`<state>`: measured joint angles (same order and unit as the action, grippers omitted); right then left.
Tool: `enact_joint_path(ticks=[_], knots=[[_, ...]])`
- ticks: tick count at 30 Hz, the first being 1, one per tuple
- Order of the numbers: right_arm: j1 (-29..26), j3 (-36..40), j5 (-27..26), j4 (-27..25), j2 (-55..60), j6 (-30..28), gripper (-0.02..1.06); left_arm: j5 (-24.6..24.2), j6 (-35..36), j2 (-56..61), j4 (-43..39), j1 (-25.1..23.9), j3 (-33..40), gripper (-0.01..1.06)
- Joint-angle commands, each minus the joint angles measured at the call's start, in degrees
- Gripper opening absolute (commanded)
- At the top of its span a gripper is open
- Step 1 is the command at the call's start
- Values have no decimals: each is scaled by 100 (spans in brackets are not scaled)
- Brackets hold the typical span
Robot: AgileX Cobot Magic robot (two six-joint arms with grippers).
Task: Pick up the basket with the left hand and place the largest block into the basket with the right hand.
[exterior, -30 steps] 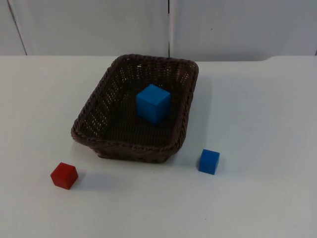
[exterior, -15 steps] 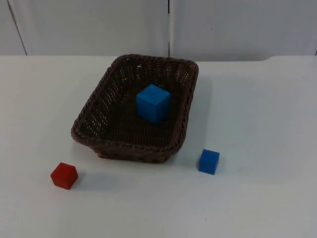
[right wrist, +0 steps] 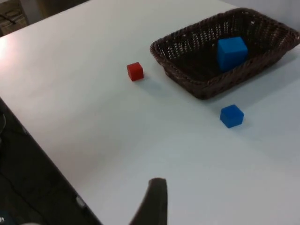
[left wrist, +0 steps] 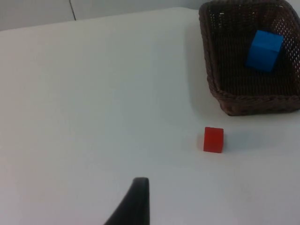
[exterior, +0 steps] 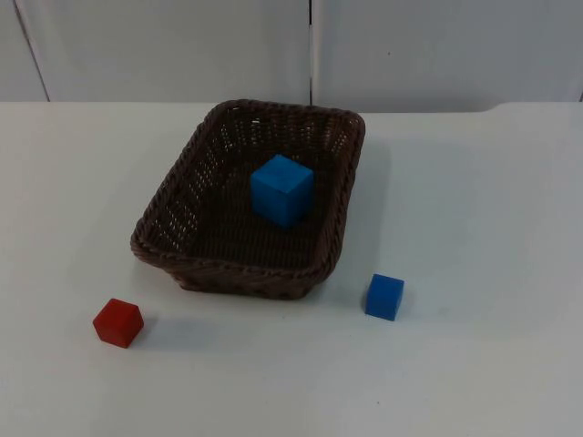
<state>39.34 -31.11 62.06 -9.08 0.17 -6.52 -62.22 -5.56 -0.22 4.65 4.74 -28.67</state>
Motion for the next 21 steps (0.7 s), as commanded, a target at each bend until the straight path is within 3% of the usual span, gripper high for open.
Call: enact_joint_path(ticks=[1, 21], knots=[[-12, 164, -15, 58, -17, 65, 75, 61, 56, 22, -5, -2, 25, 95], [-12, 161, -24, 25, -17, 60, 75, 61, 56, 22, -5, -2, 25, 95]])
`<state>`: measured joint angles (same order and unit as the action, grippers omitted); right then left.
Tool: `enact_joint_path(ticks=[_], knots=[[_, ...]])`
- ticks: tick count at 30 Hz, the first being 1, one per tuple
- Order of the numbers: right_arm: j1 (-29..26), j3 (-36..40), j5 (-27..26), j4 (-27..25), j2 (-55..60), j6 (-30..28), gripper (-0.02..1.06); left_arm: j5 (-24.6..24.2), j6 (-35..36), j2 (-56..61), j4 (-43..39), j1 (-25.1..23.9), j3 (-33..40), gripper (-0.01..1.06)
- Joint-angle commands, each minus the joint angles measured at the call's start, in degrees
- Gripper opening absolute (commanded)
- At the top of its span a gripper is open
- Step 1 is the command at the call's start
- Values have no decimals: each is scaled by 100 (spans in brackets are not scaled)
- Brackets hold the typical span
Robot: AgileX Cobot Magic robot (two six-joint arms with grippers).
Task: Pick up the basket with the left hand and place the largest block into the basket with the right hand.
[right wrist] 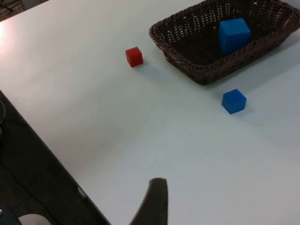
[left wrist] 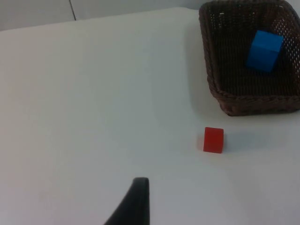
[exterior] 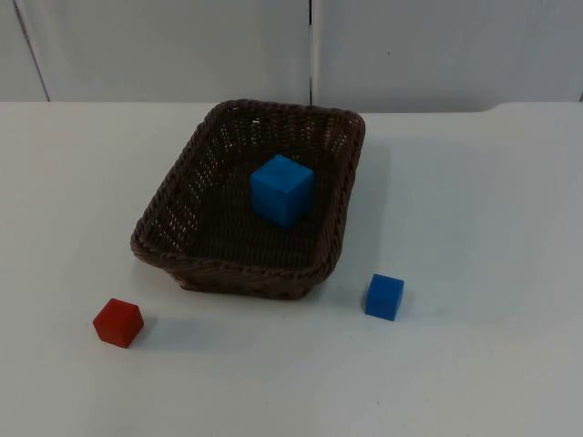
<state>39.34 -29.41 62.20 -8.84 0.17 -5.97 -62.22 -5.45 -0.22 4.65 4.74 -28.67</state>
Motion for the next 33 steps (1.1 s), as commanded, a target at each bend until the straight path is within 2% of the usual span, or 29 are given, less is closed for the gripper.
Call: enact_joint_path(ticks=[1, 6, 8, 10, 11, 14, 33], knots=[[-12, -10, -38, 2, -17, 6, 75, 61, 45, 22, -5, -2, 25, 95], [-12, -10, -38, 2, -17, 6, 82, 61, 45, 22, -5, -2, 25, 95], [-12, -10, -38, 2, -17, 6, 95, 61, 45, 22, -4, -2, 25, 98], [-12, -10, -38, 113, -17, 105, 105, 61, 45, 22, -4, -2, 25, 105], [-12, -10, -38, 113, -17, 105, 105, 61, 45, 22, -4, -2, 25, 105], [-12, -10, -38, 577, -17, 472, 105, 61, 45, 22, -4, -2, 25, 105], [-12, -10, -38, 589, -17, 422, 105, 61, 45, 22, 22, -2, 25, 105]])
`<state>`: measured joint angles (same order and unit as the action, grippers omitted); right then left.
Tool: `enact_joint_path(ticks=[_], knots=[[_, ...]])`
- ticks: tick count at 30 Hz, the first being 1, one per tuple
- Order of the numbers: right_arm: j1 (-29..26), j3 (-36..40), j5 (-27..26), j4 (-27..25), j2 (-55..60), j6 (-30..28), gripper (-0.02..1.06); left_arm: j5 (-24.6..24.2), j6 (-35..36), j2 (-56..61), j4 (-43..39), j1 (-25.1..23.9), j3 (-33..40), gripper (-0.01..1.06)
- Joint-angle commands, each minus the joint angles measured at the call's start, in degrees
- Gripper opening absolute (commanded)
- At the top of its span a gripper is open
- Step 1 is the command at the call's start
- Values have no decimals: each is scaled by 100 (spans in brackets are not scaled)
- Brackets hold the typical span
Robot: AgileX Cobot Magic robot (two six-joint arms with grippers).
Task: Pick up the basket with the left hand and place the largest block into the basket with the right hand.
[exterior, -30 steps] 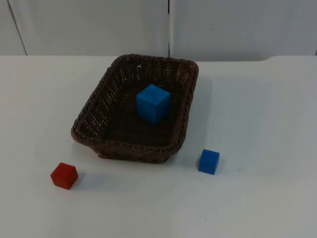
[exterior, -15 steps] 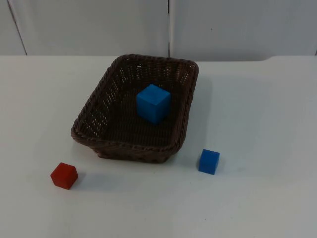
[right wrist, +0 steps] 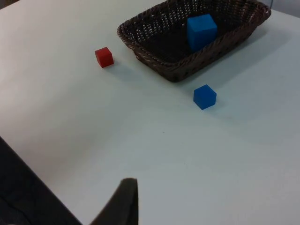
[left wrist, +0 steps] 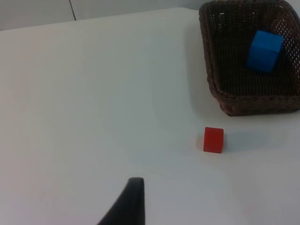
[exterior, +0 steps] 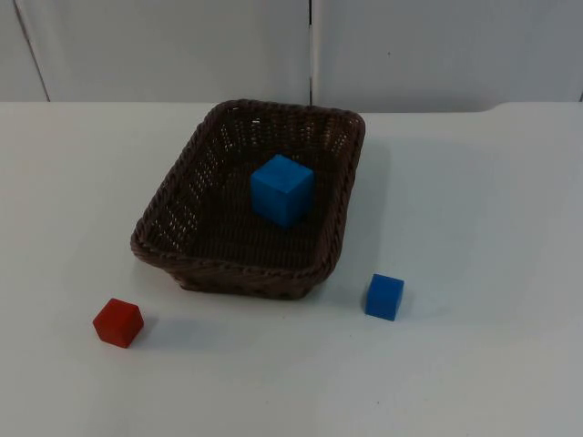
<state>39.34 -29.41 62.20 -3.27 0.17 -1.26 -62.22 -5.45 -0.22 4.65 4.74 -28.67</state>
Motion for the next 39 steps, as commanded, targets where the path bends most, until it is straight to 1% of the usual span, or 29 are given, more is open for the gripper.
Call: enact_joint_path(ticks=[1, 29, 33, 34, 35, 39], knots=[[-12, -10, -38, 31, -17, -49, 105, 61, 45, 22, 22, -2, 25, 105], [-12, -10, -38, 8, -17, -47, 105, 61, 45, 22, 19, -15, 25, 105], [-23, -10, -38, -5, -17, -47, 105, 61, 45, 22, 19, -287, 25, 105], [-23, -10, -38, -5, -17, -47, 105, 61, 45, 22, 19, -287, 25, 105], [-23, -10, -38, -5, -17, -47, 105, 61, 45, 22, 19, -422, 25, 105], [-23, -10, -38, -5, -17, -47, 105, 61, 45, 22, 19, -482, 25, 105]])
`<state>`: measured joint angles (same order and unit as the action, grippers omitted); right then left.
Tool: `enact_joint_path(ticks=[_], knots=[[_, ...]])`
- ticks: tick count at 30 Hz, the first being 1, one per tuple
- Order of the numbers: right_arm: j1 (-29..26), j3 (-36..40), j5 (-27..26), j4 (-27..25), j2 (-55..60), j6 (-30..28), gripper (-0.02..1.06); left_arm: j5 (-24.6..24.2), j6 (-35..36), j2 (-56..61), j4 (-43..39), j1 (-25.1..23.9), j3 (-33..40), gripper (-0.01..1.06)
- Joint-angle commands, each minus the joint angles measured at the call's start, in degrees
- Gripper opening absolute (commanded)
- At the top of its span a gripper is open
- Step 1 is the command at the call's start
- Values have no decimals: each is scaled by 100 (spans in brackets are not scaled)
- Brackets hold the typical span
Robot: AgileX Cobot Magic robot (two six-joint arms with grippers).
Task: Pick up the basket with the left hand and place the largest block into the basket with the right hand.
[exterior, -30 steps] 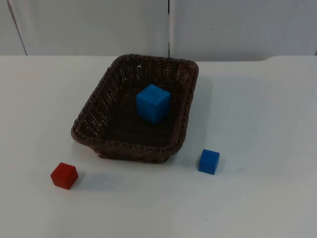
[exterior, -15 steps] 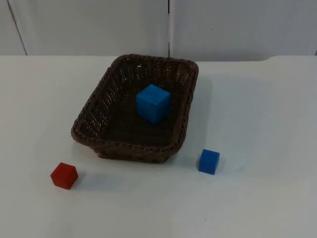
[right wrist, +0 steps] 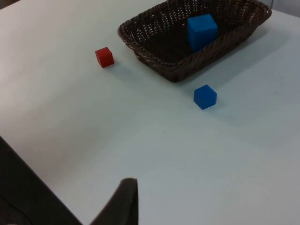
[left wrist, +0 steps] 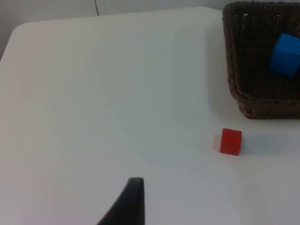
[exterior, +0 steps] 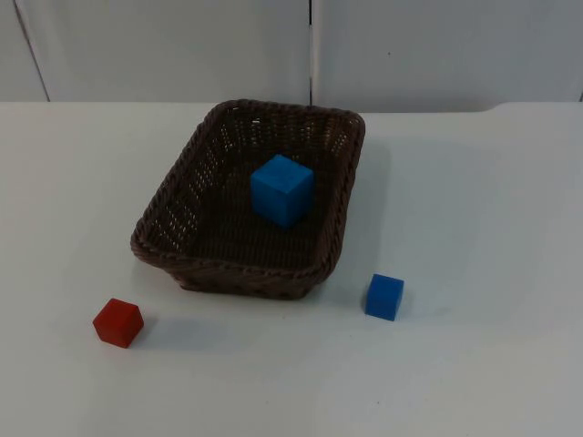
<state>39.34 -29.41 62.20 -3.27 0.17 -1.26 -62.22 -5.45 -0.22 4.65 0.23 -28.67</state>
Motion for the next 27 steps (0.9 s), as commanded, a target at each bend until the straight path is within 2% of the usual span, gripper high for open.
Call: enact_joint_path(ticks=[1, 6, 10, 14, 27], knots=[[-24, -10, -49, -3, -17, -47, 105, 61, 45, 22, 19, -31, 25, 105], [-66, -10, -49, -3, -17, -47, 105, 61, 45, 22, 19, -30, 25, 105], [-329, -10, -49, -3, -17, -47, 105, 61, 45, 22, 19, -30, 25, 105], [-968, -10, -49, -3, -17, -47, 105, 61, 45, 22, 19, -30, 25, 105], [-2351, -10, -49, -3, -17, -47, 105, 61, 45, 22, 19, -30, 25, 105]])
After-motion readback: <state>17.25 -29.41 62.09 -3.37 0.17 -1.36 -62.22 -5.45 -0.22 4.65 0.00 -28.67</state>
